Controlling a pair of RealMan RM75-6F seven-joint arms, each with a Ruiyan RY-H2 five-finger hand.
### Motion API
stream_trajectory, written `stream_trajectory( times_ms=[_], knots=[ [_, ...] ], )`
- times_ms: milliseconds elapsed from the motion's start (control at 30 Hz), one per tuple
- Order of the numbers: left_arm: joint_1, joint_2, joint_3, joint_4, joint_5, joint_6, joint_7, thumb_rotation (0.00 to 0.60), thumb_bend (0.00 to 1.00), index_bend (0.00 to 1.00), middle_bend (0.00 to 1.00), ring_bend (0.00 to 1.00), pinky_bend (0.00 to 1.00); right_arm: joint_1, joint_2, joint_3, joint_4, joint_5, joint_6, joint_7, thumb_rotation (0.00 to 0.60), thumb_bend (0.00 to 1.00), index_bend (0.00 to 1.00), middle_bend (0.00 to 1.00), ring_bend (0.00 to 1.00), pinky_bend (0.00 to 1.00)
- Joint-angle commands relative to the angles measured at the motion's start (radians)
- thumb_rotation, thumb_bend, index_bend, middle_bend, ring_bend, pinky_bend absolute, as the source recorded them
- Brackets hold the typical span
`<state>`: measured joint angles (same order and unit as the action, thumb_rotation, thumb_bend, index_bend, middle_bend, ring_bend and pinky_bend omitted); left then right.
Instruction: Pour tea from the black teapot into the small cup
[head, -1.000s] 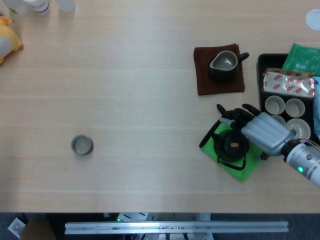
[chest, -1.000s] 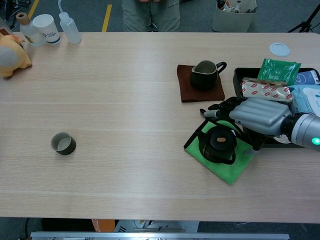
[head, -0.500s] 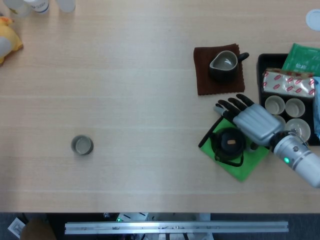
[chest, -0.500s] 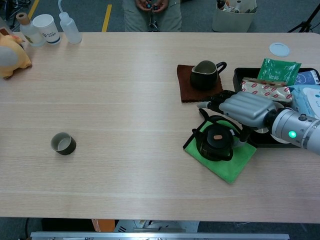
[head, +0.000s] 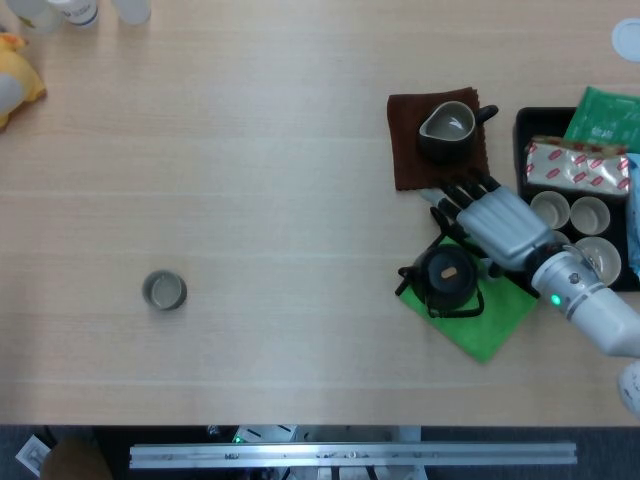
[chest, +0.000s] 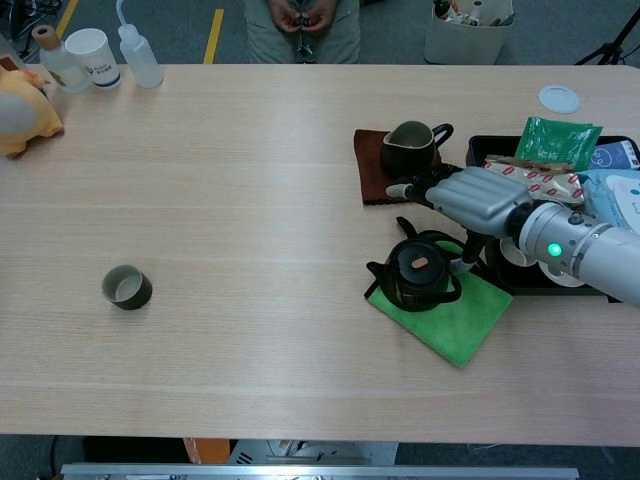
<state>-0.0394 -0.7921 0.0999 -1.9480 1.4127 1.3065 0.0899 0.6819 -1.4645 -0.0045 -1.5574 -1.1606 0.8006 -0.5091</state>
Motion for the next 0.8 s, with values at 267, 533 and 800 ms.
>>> stream_trajectory(
  times_ms=[267, 533, 800],
  knots=[
    [-0.002, -0.002, 0.001, 0.000, -0.007, -0.010, 0.005, 0.600, 0.28, 0.23, 0.27, 0.28, 0.21, 0.009, 0.162, -0.025, -0.135, -0.013, -0.046, 0.064, 0.600, 0.00, 0.00, 0.03, 0.00, 0.00],
    [-0.009, -0.003, -0.002, -0.011, -0.002, -0.014, 0.017, 0.600, 0.28, 0.23, 0.27, 0.28, 0.21, -0.018, 0.280, -0.047, -0.256, -0.189, -0.015, 0.231, 0.600, 0.00, 0.05, 0.19, 0.12, 0.00],
    [-0.012, 0.000, -0.001, -0.017, 0.010, -0.014, 0.017, 0.600, 0.28, 0.23, 0.27, 0.28, 0.21, -0.050, 0.330, -0.080, -0.324, -0.298, 0.025, 0.324, 0.600, 0.00, 0.22, 0.30, 0.25, 0.00]
  ],
)
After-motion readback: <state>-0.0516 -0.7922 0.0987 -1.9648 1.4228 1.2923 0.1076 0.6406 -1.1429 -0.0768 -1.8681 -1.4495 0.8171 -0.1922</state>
